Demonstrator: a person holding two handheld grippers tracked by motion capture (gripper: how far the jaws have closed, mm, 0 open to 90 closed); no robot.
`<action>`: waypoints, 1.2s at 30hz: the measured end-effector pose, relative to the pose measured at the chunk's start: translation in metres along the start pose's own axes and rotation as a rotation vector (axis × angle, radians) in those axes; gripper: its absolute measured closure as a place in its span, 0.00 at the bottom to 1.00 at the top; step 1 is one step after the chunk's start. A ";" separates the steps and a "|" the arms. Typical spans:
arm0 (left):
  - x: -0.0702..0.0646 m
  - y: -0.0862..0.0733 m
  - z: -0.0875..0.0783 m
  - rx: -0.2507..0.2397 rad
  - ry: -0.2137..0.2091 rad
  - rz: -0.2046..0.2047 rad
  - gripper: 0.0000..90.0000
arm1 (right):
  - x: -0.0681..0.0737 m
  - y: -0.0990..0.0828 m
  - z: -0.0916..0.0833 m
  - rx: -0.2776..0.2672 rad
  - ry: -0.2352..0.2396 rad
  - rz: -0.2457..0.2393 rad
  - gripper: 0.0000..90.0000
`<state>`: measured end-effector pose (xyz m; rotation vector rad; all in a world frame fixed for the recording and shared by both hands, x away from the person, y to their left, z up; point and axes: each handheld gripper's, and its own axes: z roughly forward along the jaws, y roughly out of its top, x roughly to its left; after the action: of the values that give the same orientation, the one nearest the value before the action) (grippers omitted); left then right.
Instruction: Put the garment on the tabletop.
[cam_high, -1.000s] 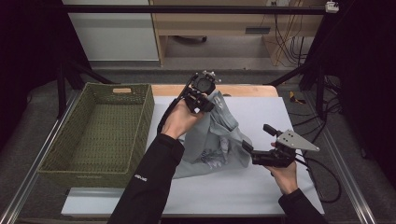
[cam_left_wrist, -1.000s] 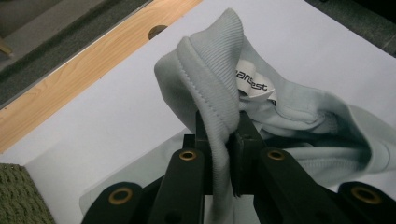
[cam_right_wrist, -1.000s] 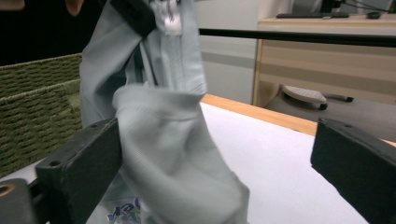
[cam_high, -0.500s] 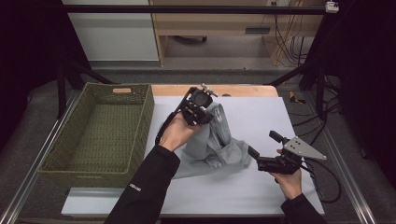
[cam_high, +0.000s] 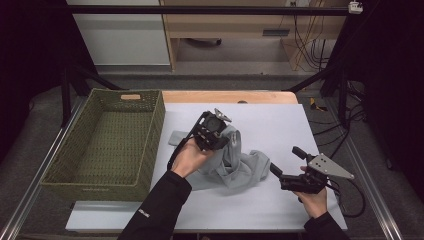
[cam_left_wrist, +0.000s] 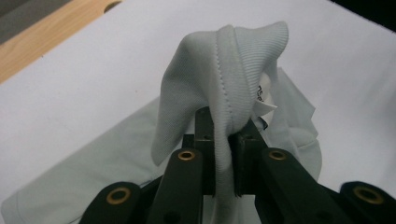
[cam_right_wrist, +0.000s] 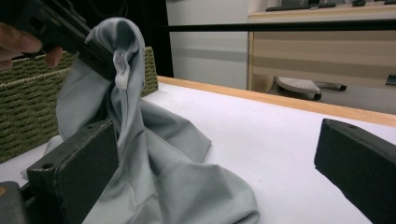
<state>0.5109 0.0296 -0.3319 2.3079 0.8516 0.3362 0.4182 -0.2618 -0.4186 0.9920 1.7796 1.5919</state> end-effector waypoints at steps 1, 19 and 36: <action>0.000 -0.003 0.004 0.005 -0.007 0.000 0.91 | 0.000 0.000 0.000 0.000 -0.006 -0.002 0.00; -0.005 -0.008 -0.001 -0.091 -0.047 0.000 0.43 | -0.001 -0.006 0.000 -0.003 0.006 -0.006 0.00; -0.005 -0.027 -0.041 -0.329 0.027 -0.003 0.13 | -0.002 -0.006 0.000 -0.004 0.009 -0.002 0.00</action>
<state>0.4764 0.0616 -0.3187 2.0007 0.7513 0.4703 0.4183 -0.2635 -0.4243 0.9828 1.7822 1.6008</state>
